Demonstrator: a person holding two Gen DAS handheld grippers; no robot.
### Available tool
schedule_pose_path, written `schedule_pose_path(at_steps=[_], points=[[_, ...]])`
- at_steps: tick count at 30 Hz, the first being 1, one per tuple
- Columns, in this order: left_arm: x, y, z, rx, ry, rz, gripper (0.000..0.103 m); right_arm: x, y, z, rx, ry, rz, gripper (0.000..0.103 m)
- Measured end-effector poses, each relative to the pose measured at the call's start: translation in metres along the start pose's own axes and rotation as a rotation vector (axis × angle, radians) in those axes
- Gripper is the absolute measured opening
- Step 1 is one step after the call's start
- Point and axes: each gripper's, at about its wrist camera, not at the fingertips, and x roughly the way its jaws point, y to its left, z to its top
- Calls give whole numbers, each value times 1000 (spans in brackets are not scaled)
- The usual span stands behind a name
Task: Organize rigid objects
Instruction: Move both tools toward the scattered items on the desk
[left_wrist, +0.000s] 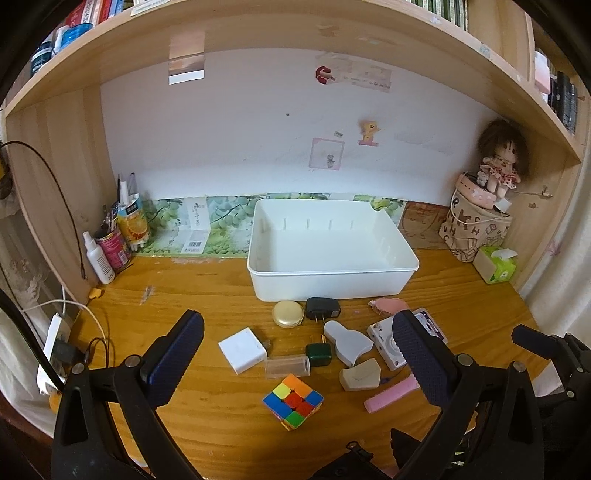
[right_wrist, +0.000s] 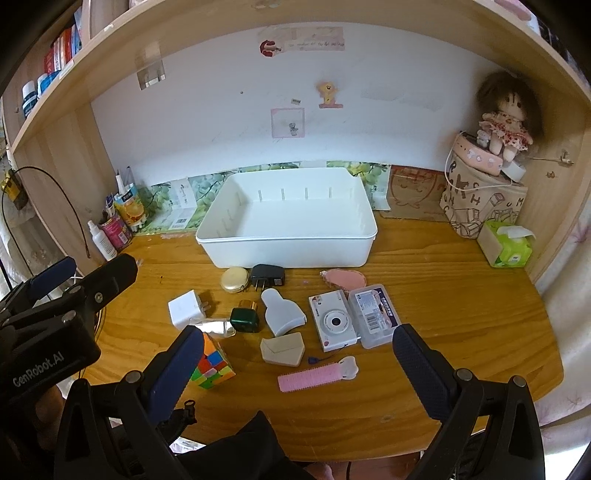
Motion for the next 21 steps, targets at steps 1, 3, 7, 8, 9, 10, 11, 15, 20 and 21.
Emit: schedule_pose_path(at_steps=[1,3,7,8,9,10,11,15,20,21], points=[[1,2,1,7,-3,-5,102,0,1,-1,3,-3,-4,103],[2,4,2,17,-9,-14,102,0,3,-3,15,-11,-11,103],[6,8,2,40,-6,-49,102,1,6,-6,42,-24,-29,103],[6,8,2,43,-5,-54,102,1,7,-7,49,-25,-32,103],[7,9,2,46,-6,-62,102,1,8,-8,55,-25,-35,103],[7,9,2,48,-4,-73,102,1,9,-10,60,-27,-41,103],[9,10,3,50,2,-83,102,1,10,-10,63,-26,-45,103],[15,8,1,63,41,-129,102,0,12,-13,85,-15,-59,103],[18,6,-1,65,60,-161,102,-1,12,-17,107,3,-75,103],[19,5,-1,61,64,-169,102,-1,12,-17,109,7,-78,103]])
